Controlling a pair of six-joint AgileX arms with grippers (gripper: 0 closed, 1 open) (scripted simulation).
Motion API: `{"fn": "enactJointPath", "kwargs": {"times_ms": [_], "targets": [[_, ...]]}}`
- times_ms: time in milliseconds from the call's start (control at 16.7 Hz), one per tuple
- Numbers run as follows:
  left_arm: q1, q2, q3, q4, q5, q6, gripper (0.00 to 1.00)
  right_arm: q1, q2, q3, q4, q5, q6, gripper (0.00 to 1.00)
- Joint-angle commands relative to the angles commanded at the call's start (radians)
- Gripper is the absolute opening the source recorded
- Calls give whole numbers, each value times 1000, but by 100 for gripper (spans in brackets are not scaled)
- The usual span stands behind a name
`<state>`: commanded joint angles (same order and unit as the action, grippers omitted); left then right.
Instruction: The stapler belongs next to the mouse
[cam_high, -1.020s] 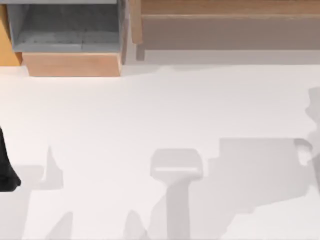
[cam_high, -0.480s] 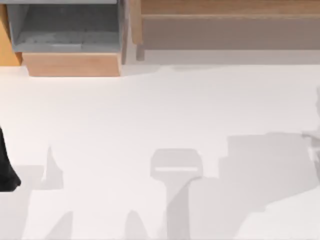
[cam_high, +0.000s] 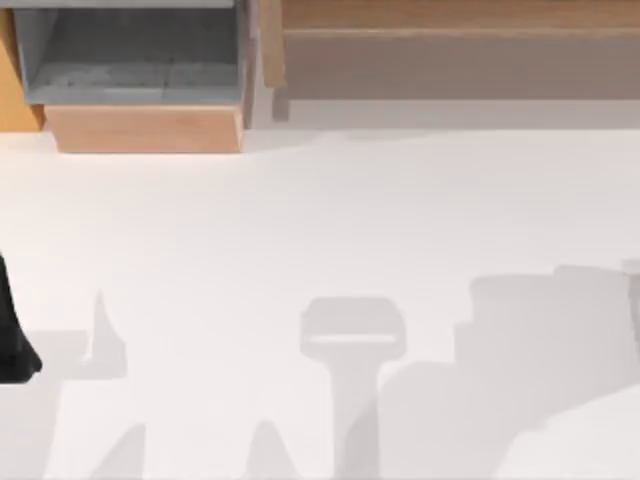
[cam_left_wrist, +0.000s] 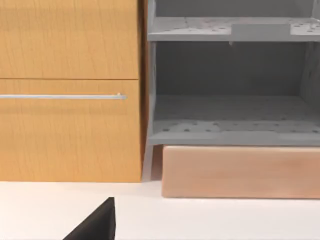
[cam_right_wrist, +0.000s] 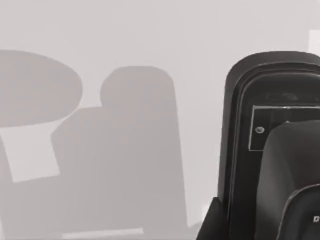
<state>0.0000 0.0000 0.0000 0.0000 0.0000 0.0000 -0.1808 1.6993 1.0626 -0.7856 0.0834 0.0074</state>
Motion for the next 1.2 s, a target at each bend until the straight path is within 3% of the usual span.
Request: {"fn": "enactJointPath", "kwargs": {"times_ms": [1200], "targets": [[0, 0, 0, 0, 0, 0, 100, 96, 76, -36, -32, -82, -76, 0]]}}
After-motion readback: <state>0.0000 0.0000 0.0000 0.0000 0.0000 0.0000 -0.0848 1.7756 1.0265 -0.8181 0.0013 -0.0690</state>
